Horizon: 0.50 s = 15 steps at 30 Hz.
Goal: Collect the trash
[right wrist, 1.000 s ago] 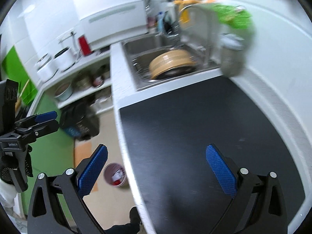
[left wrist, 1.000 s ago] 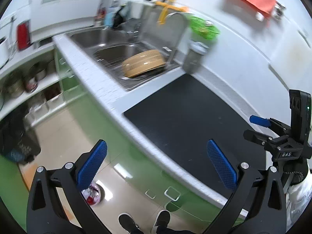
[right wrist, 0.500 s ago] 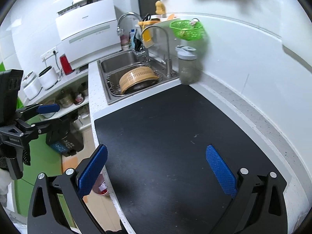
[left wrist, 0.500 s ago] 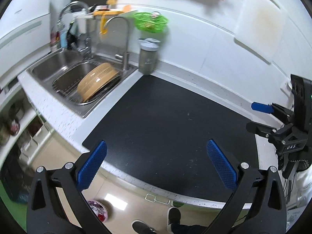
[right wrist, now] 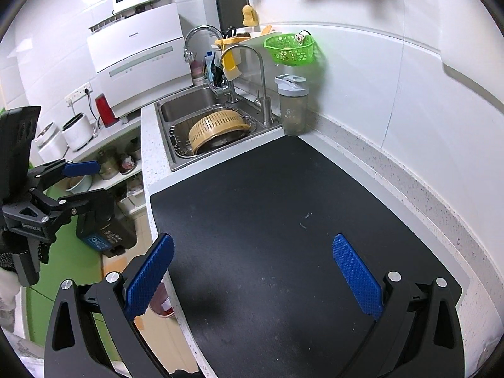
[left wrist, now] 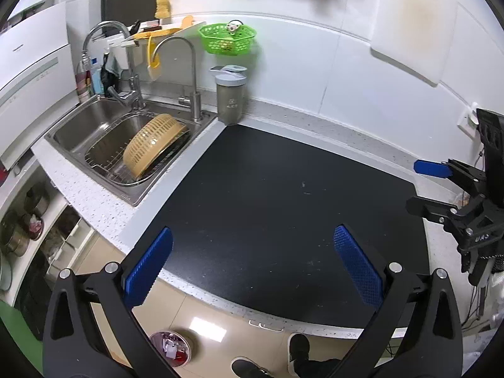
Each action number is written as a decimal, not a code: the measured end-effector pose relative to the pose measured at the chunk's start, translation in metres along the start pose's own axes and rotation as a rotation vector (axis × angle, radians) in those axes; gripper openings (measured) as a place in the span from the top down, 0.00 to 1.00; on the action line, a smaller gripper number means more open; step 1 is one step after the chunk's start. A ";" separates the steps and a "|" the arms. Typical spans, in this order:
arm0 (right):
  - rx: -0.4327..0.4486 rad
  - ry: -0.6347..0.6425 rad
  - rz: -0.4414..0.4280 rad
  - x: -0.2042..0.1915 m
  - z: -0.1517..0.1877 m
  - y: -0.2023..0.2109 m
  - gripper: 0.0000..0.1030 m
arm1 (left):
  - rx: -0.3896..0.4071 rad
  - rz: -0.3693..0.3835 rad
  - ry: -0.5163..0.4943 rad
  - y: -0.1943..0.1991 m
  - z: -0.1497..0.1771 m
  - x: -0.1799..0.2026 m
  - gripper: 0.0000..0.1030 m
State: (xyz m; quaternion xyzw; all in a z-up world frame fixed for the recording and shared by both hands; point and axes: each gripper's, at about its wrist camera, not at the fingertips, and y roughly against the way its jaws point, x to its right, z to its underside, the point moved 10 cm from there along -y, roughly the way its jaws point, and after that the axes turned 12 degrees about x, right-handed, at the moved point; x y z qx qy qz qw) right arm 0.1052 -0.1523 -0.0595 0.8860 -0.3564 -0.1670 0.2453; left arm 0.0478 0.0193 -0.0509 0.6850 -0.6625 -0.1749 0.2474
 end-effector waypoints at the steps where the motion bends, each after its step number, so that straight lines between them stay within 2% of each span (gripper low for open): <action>1: 0.000 0.002 -0.003 -0.001 0.000 0.000 0.06 | -0.001 0.001 0.002 0.000 0.000 0.000 0.03; 15: 0.002 0.015 -0.029 -0.010 -0.002 -0.001 0.06 | -0.008 -0.033 0.034 0.008 0.001 -0.004 0.03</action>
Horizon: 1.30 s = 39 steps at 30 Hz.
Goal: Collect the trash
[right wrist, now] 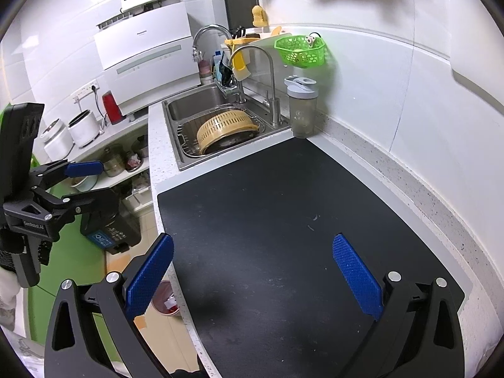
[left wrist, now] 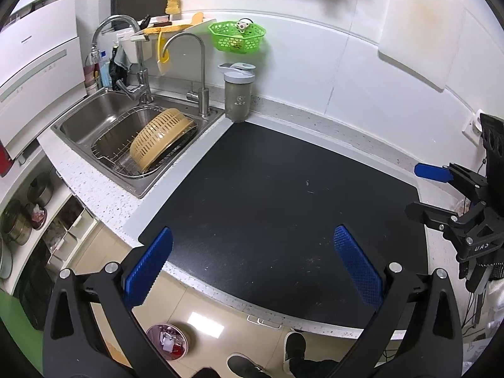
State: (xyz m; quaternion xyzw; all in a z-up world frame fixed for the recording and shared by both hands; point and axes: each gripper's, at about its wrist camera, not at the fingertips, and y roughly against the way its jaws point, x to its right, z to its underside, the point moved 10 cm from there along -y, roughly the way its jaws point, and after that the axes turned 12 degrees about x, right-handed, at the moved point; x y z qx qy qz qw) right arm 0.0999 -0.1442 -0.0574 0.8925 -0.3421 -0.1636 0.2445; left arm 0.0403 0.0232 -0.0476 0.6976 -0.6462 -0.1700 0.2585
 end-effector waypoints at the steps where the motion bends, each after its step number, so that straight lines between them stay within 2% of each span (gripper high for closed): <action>1: 0.001 -0.001 0.000 0.000 0.001 0.001 0.06 | 0.002 0.002 0.005 0.001 -0.001 0.000 0.03; 8: -0.004 0.005 0.005 0.001 0.003 0.003 0.06 | 0.013 -0.022 0.025 0.004 -0.004 -0.004 0.03; 14: 0.000 0.006 0.008 0.003 0.002 0.004 0.06 | 0.003 -0.091 -0.017 0.004 -0.002 -0.005 0.03; 22: -0.003 0.012 0.001 0.001 0.001 0.002 0.06 | 0.000 -0.047 0.016 0.006 0.003 0.003 0.03; 39: 0.000 0.012 0.003 0.002 0.000 0.003 0.06 | 0.002 -0.062 0.022 0.004 0.002 -0.001 0.03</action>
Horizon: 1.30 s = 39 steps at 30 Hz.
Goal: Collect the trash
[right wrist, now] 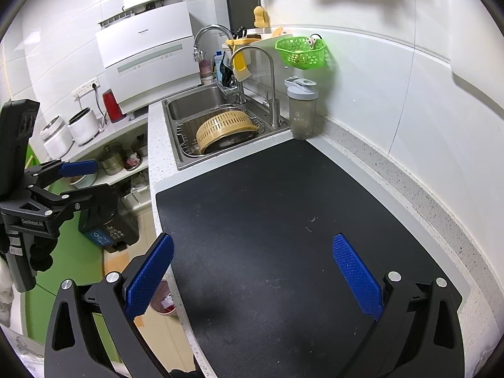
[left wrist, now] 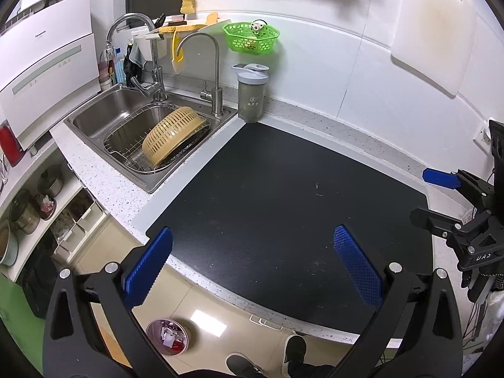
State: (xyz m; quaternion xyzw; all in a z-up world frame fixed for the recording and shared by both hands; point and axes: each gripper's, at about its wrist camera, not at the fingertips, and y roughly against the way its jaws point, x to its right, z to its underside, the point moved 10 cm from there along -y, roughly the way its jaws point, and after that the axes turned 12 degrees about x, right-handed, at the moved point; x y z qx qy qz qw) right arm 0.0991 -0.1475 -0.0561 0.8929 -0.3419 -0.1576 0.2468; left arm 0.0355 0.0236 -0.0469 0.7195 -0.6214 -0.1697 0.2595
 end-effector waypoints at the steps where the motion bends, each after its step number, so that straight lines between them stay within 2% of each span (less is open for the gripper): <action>1: 0.000 0.000 -0.001 0.000 0.000 0.000 0.06 | 0.001 -0.001 -0.002 0.000 0.000 0.000 0.03; 39: -0.004 0.001 0.000 0.001 0.001 -0.002 0.06 | 0.003 0.015 -0.005 0.000 0.000 0.001 0.03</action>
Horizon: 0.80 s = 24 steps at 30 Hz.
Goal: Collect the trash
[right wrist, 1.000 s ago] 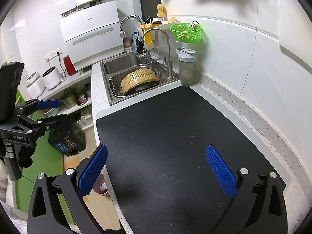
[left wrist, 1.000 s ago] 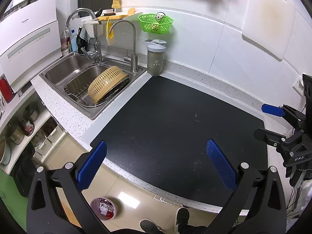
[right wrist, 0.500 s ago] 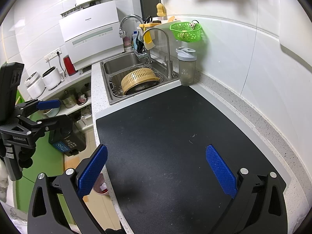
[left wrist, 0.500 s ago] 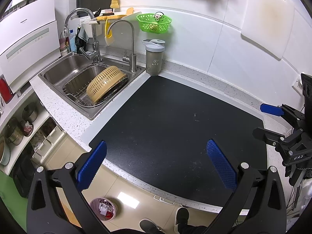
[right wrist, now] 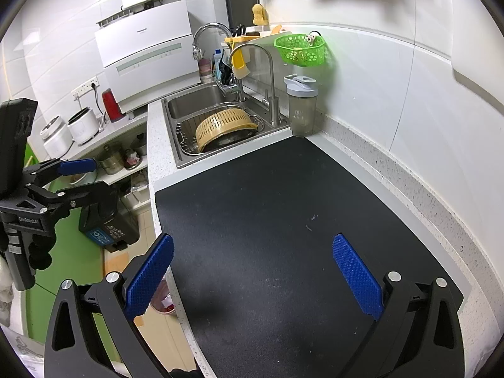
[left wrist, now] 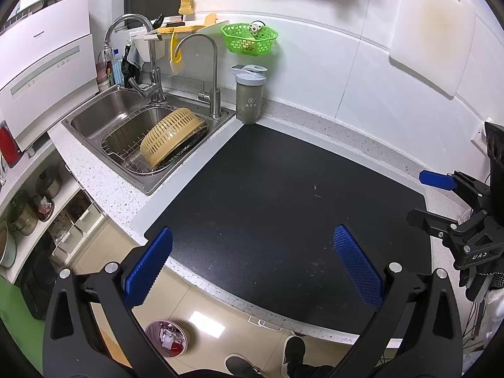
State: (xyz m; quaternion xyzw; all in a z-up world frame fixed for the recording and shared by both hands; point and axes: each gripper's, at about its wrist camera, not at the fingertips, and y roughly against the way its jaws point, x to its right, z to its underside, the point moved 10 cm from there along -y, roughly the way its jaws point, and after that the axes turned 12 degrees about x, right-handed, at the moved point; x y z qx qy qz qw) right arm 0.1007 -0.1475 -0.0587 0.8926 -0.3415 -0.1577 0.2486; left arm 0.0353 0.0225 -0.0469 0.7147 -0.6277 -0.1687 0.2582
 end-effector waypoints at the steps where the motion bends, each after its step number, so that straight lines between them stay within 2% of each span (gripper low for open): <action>1: 0.000 0.000 0.000 0.000 0.000 0.000 0.06 | 0.000 0.000 0.001 0.000 0.000 0.000 0.03; 24: 0.020 -0.047 0.042 0.008 0.010 0.007 0.06 | -0.004 -0.024 -0.002 -0.011 0.001 -0.008 0.03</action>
